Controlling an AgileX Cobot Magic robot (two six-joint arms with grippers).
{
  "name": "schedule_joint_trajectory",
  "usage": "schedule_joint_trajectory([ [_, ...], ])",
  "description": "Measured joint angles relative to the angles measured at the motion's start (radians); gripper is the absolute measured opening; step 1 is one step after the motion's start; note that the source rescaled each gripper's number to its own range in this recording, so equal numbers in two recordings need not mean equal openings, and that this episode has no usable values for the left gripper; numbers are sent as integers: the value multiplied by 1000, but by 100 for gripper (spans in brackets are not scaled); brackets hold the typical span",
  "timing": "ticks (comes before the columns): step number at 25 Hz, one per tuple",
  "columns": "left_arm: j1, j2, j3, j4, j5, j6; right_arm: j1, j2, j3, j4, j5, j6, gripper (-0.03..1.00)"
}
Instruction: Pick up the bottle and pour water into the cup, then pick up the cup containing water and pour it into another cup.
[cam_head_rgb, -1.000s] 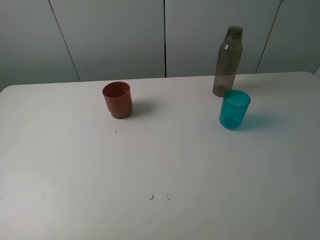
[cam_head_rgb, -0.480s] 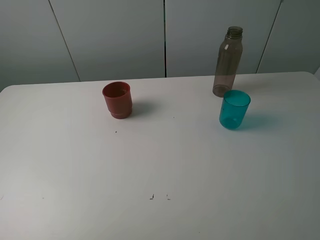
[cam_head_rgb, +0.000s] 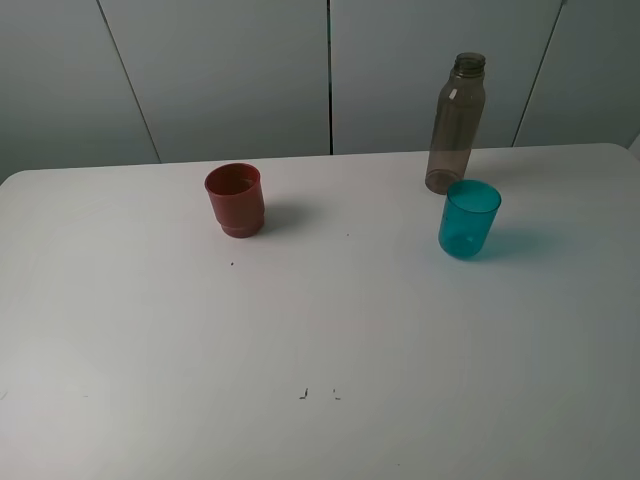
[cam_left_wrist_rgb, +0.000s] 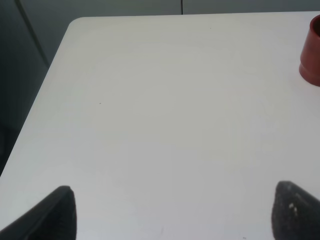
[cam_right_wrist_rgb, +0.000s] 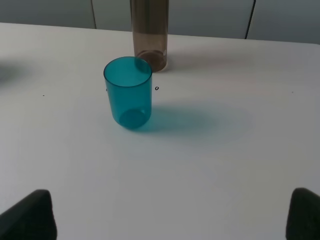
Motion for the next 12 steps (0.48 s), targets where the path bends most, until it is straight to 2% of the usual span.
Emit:
schedule_joint_trajectory([
  [12,0,0,0,0,0,0,0,0,0,0,0,-2,100],
])
